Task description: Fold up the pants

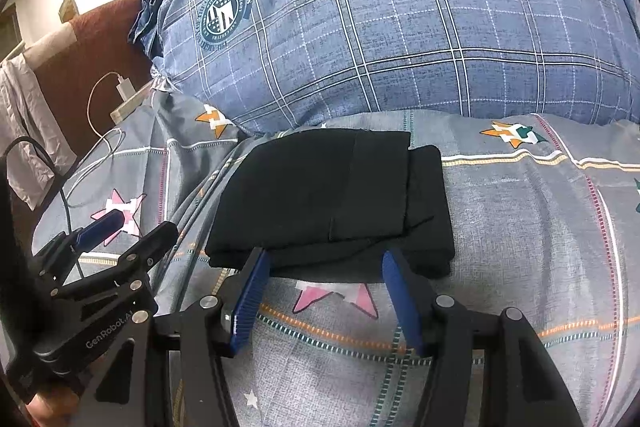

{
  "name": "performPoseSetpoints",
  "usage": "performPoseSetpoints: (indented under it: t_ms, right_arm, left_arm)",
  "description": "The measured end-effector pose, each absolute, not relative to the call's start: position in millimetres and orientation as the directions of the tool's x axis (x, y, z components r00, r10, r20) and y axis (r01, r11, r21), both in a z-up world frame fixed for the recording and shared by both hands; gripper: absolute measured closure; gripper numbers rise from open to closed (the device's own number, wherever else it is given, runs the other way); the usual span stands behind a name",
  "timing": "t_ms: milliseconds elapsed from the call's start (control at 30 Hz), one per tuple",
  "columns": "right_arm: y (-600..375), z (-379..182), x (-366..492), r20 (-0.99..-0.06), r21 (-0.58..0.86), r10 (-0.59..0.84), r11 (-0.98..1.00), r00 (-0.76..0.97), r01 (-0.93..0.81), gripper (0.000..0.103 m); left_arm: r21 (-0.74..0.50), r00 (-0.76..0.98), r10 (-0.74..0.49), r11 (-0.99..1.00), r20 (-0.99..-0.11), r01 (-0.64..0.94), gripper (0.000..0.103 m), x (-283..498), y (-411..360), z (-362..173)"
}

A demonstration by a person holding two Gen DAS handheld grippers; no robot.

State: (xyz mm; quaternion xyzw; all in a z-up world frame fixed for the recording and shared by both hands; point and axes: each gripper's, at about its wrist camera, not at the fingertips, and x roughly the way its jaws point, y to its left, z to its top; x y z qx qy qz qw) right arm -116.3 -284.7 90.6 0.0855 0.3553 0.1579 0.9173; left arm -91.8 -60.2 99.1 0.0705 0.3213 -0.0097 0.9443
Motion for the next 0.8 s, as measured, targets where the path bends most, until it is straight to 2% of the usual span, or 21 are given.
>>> performPoseSetpoints:
  t_ms: [800]
  right_arm:
    - [-287.4,90.2,-116.9,-0.628,0.266,0.352,0.935,0.694,-0.234,0.045]
  left_arm:
    - [0.108,0.791,0.007,0.991,-0.611,0.074,0.027,-94.2,-63.3,101.7]
